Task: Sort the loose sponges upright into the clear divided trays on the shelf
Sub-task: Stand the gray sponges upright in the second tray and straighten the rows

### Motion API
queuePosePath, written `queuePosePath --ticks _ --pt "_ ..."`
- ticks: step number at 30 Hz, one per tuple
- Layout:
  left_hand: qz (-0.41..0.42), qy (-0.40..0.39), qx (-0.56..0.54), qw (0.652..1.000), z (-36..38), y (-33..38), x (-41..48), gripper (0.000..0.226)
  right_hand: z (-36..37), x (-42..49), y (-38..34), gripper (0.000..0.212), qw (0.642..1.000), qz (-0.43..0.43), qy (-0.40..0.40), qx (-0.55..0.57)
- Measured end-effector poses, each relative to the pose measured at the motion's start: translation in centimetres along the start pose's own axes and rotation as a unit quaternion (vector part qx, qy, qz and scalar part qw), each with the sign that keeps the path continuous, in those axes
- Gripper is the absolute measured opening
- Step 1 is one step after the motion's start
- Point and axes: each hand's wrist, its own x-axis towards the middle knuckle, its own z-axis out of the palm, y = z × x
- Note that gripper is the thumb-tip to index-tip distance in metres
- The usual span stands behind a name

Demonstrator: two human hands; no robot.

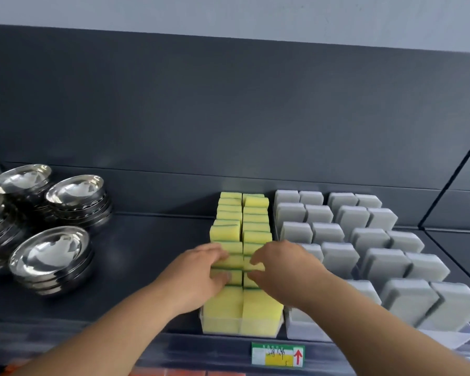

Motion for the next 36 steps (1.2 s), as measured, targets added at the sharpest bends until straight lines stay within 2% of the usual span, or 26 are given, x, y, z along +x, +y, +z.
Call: queuePosePath --ticks 2,4,7,12,16,18,21,25,29,33,36 --pt "0.007 0.028 -0.033 0.999 -0.8 -0.6 1.2 0.054 -0.9 1.0 0.2 0.039 0.999 0.011 0.022 0.028" --pt "-0.001 0.053 -0.065 0.996 -1.4 -1.4 2.7 0.068 -1.4 2.3 0.3 0.045 0.998 0.024 0.048 0.041" --pt "0.001 0.007 -0.071 0.997 -1.0 -2.0 4.3 0.080 -1.1 4.0 0.2 0.052 0.998 0.054 0.019 0.021" --pt "0.081 -0.049 0.050 0.994 -0.9 -2.5 5.4 0.065 -0.3 5.3 0.0 0.056 0.996 0.063 -0.042 -0.037" --pt "0.129 -0.078 0.132 0.980 -1.9 -2.7 6.1 0.065 -0.2 5.4 -0.3 0.056 0.994 0.060 -0.061 -0.067" --pt "0.128 -0.055 0.098 0.985 -2.3 -2.8 6.4 0.066 -0.8 5.5 -0.3 0.058 0.995 0.069 -0.049 -0.045" --pt "0.113 -0.027 0.020 0.993 -2.6 -3.5 8.3 0.072 -2.1 6.9 0.2 0.060 0.995 0.103 0.010 0.010" --pt "0.075 -0.071 0.044 0.994 -2.3 -4.5 11.7 0.091 -2.2 10.7 1.3 0.056 0.991 0.113 0.068 0.012" --pt "0.073 -0.120 0.050 0.989 -1.2 -4.5 12.3 0.089 -0.9 14.6 2.0 0.055 0.995 0.099 0.018 -0.020" --pt "0.081 -0.110 0.042 0.990 -0.6 -4.7 12.4 0.087 0.4 16.3 1.9 0.062 0.994 0.070 -0.043 -0.072" --pt "0.082 -0.106 0.035 0.990 -0.9 -4.7 12.5 0.086 0.4 16.1 2.0 0.060 0.996 0.067 -0.029 -0.045"
